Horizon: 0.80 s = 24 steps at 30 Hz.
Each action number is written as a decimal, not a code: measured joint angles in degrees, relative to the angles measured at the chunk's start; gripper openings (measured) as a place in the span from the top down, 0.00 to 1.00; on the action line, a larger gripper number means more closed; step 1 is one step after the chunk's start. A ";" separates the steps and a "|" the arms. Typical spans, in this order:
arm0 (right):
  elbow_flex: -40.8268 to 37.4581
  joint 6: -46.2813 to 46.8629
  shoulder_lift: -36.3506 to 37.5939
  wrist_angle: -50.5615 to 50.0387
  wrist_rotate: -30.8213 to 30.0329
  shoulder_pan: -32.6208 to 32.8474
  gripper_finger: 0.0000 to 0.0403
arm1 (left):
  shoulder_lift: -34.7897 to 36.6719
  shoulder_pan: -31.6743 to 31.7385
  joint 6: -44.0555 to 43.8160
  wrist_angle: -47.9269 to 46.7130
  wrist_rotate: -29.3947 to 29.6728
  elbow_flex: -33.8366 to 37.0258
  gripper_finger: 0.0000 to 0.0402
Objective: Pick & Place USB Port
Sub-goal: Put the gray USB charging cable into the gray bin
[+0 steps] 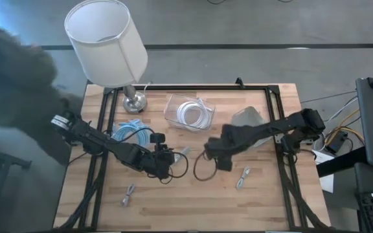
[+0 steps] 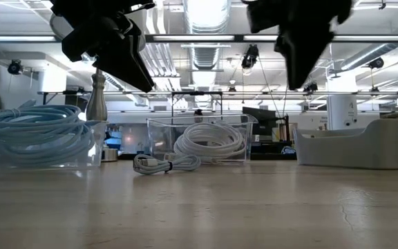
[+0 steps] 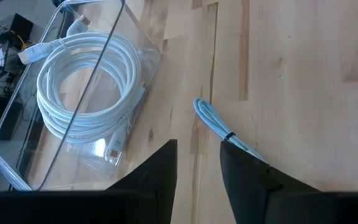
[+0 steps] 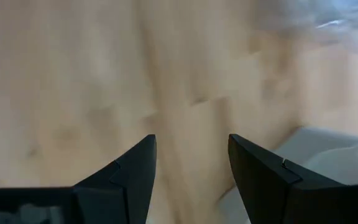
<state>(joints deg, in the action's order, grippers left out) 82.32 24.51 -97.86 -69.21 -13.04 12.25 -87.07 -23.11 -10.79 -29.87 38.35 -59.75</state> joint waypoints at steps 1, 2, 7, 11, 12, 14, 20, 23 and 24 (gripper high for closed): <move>-0.35 0.00 0.00 0.02 1.64 0.83 0.51 | 0.00 0.00 0.00 0.00 0.02 0.00 0.69; -0.83 -0.02 0.00 0.00 3.16 1.82 0.51 | 0.00 0.00 0.00 0.00 0.00 0.00 0.69; -4.08 -0.01 0.00 0.15 8.92 6.42 0.51 | 0.00 0.00 0.02 0.00 0.02 0.02 0.69; -7.63 0.60 0.00 0.41 13.01 10.04 0.52 | 0.00 0.00 -0.09 0.02 0.02 0.02 0.69; -8.59 0.89 0.00 0.50 14.00 10.92 0.52 | 0.00 0.00 -0.13 0.02 0.02 0.02 0.69; -10.48 1.06 0.00 0.82 15.25 12.60 0.52 | 0.00 0.00 -0.25 0.04 0.02 0.02 0.69; -16.18 0.08 0.00 4.36 15.63 17.08 0.52 | 0.00 0.00 -0.41 0.08 0.02 0.02 0.69; -18.92 -2.19 0.00 6.82 15.49 18.65 0.52 | 0.00 0.00 -0.46 0.27 0.17 0.02 0.69; -19.83 -2.45 0.00 7.78 15.29 19.00 0.52 | 0.00 0.01 -0.51 0.38 0.20 0.02 0.69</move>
<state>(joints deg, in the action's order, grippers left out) 62.49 22.06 -97.86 -61.42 2.26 31.24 -87.07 -23.10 -11.29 -29.48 38.54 -59.72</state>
